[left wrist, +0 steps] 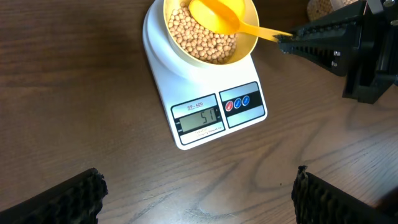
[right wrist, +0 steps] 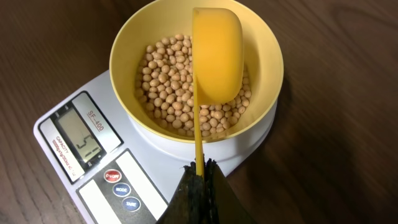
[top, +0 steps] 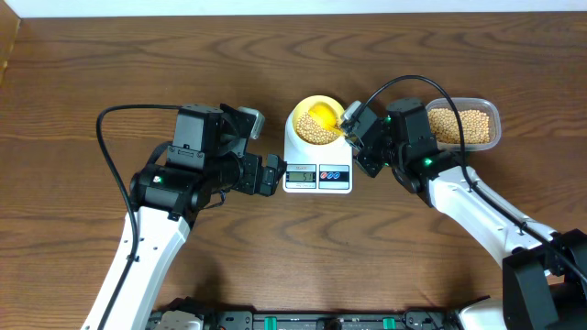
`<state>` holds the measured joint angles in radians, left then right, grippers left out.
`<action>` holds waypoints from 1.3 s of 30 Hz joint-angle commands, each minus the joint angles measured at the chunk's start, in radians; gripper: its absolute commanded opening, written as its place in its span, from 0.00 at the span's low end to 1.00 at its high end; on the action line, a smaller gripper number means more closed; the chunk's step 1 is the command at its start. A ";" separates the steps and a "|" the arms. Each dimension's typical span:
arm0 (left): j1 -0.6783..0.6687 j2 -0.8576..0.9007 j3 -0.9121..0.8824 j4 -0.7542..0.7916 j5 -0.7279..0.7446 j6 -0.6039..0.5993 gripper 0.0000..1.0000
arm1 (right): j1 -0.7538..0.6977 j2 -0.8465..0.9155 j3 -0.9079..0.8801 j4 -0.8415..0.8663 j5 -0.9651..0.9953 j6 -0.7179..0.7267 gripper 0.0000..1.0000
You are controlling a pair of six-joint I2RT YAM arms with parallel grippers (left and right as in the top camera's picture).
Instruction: Scoop item into bowl and weigh 50g on scale
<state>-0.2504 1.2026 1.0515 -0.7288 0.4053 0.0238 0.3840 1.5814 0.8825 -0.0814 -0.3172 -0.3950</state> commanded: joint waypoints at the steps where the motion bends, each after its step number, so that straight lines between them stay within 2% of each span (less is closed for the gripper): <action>1: 0.003 0.000 0.001 0.000 -0.006 0.010 0.98 | 0.004 0.008 0.006 0.003 0.002 -0.033 0.01; 34: 0.003 0.000 0.001 0.000 -0.006 0.010 0.98 | 0.047 0.031 0.006 0.014 -0.010 -0.030 0.01; 39: 0.003 0.000 0.001 0.000 -0.006 0.010 0.98 | 0.048 0.031 0.006 0.022 -0.011 0.051 0.01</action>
<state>-0.2504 1.2026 1.0515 -0.7288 0.4053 0.0238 0.4248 1.6077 0.8825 -0.0631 -0.3180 -0.4000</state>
